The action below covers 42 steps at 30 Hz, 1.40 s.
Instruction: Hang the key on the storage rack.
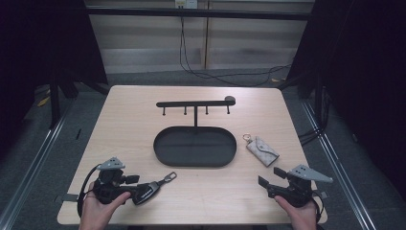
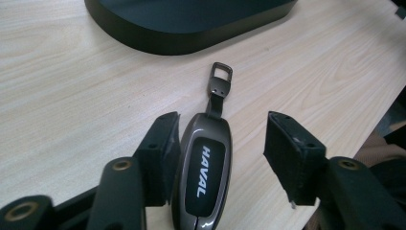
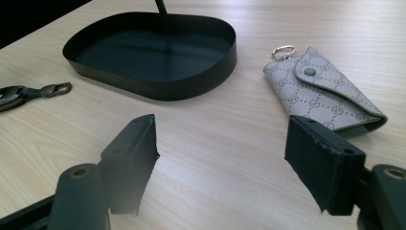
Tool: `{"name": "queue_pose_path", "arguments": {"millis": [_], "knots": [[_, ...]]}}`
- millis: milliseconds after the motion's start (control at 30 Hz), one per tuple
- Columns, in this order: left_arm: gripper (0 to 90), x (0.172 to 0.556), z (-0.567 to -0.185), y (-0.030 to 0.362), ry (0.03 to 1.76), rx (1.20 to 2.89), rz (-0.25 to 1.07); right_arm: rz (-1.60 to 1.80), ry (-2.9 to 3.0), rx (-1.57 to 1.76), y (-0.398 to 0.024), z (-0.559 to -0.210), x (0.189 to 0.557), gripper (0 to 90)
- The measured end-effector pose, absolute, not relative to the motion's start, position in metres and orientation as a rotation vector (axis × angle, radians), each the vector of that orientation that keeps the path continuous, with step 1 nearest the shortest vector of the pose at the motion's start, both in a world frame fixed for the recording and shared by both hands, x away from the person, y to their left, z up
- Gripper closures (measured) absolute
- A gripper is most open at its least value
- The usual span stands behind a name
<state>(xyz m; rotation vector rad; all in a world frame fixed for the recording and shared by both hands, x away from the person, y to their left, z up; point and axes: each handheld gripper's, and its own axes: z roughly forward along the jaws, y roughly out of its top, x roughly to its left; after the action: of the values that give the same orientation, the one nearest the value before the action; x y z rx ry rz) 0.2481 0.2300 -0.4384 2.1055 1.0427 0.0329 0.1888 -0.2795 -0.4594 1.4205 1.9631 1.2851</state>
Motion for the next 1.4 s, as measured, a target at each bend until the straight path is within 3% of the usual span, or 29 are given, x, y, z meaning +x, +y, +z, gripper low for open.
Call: {"name": "queue_pose_path", "arguments": {"millis": [700, 1000, 1267, 1400], "knots": [[38.3, 0.28, -0.426, 0.199, 0.975, 2.362, 0.005, 1.293, 1.986, 1.444, -0.275, -0.462, 0.193, 24.2], [43.9, 0.293, -0.431, 0.182, 0.988, 2.44, 0.016, 1.297, 2.012, 1.444, -0.274, -0.462, 0.194, 22.4], [36.4, 0.305, -0.434, 0.166, 0.939, 2.495, -0.081, 1.284, 2.065, 1.428, -0.268, -0.463, 0.196, 21.4], [43.1, 0.313, -0.436, 0.161, 0.921, 2.546, -0.103, 1.292, 2.063, 1.424, -0.268, -0.463, 0.196, 19.8]]}}
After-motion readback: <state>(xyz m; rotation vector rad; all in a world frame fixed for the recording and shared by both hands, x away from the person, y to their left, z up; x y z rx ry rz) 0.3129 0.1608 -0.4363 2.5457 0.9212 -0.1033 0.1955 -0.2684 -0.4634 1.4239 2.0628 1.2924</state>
